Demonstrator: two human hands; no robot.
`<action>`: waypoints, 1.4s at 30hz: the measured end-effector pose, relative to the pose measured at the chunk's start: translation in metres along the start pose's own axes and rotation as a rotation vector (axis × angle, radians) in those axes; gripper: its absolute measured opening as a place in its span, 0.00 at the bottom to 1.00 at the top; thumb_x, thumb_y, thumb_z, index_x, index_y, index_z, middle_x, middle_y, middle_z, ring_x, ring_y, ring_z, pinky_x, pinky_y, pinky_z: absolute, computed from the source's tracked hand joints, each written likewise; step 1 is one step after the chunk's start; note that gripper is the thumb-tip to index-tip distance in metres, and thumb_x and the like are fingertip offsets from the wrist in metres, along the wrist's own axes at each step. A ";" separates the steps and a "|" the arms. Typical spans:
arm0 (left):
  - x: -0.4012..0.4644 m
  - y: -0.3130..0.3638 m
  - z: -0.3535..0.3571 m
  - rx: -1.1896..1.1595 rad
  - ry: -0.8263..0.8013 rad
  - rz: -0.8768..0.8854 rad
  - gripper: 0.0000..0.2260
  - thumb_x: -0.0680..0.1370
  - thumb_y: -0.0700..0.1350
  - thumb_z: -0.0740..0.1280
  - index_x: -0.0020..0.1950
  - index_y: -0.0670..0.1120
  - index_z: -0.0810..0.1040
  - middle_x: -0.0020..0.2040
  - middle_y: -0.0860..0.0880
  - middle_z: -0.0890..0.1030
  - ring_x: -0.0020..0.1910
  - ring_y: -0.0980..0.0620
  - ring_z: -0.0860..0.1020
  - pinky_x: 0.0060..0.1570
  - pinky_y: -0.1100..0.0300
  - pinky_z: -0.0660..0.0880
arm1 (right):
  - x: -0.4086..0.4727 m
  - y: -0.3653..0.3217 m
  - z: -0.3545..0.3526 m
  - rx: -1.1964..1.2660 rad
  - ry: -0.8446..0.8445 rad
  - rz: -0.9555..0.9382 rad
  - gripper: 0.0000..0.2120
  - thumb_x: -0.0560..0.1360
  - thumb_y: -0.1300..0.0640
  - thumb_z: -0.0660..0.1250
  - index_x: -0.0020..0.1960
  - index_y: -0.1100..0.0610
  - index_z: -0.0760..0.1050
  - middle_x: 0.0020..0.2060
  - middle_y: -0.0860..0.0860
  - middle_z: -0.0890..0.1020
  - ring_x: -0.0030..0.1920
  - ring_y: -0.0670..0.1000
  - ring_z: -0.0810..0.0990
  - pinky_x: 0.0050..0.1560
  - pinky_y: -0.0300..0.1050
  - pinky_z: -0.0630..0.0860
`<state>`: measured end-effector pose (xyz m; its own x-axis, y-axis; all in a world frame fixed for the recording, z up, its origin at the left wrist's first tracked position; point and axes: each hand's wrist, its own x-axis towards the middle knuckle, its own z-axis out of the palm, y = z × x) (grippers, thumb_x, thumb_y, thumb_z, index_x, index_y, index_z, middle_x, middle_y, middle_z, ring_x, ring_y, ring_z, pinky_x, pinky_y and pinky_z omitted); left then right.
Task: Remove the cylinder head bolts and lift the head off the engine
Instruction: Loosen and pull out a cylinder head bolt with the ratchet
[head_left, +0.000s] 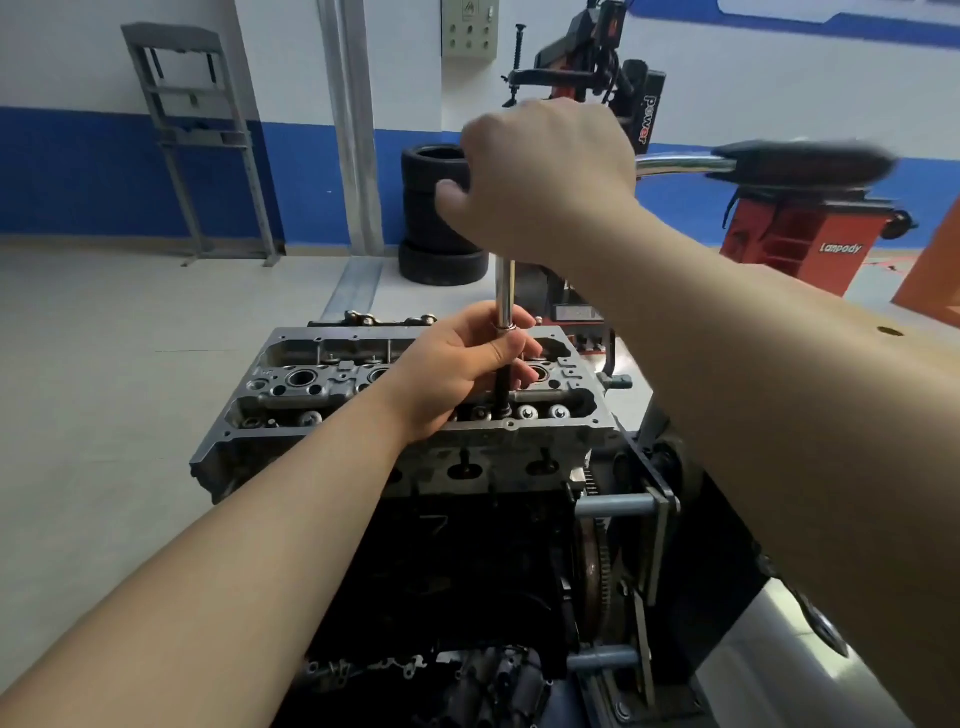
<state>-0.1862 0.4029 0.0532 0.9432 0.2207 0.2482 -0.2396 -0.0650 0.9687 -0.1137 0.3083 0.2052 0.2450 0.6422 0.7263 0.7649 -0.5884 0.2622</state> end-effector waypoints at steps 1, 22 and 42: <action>0.000 0.001 0.001 0.000 -0.006 -0.006 0.09 0.86 0.42 0.65 0.65 0.44 0.80 0.57 0.43 0.85 0.56 0.38 0.85 0.61 0.46 0.83 | -0.001 0.007 0.001 0.128 -0.006 0.008 0.17 0.77 0.41 0.61 0.41 0.54 0.73 0.31 0.50 0.73 0.35 0.58 0.76 0.32 0.45 0.65; 0.017 0.031 -0.005 0.204 0.059 0.128 0.08 0.85 0.41 0.67 0.60 0.50 0.84 0.53 0.47 0.88 0.54 0.47 0.87 0.54 0.54 0.84 | 0.001 0.026 0.004 0.382 -0.118 0.049 0.16 0.80 0.47 0.62 0.40 0.57 0.76 0.33 0.54 0.76 0.36 0.58 0.74 0.33 0.48 0.70; 0.046 0.027 0.067 0.294 0.632 0.099 0.17 0.79 0.47 0.62 0.30 0.50 0.67 0.23 0.54 0.69 0.26 0.52 0.67 0.33 0.55 0.65 | 0.008 0.013 -0.007 0.096 -0.201 0.049 0.15 0.78 0.51 0.63 0.35 0.52 0.63 0.34 0.50 0.70 0.31 0.52 0.68 0.30 0.42 0.61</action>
<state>-0.1342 0.3456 0.0905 0.5843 0.7180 0.3783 -0.1608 -0.3545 0.9211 -0.1060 0.3023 0.2194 0.3896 0.7046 0.5931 0.7999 -0.5781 0.1613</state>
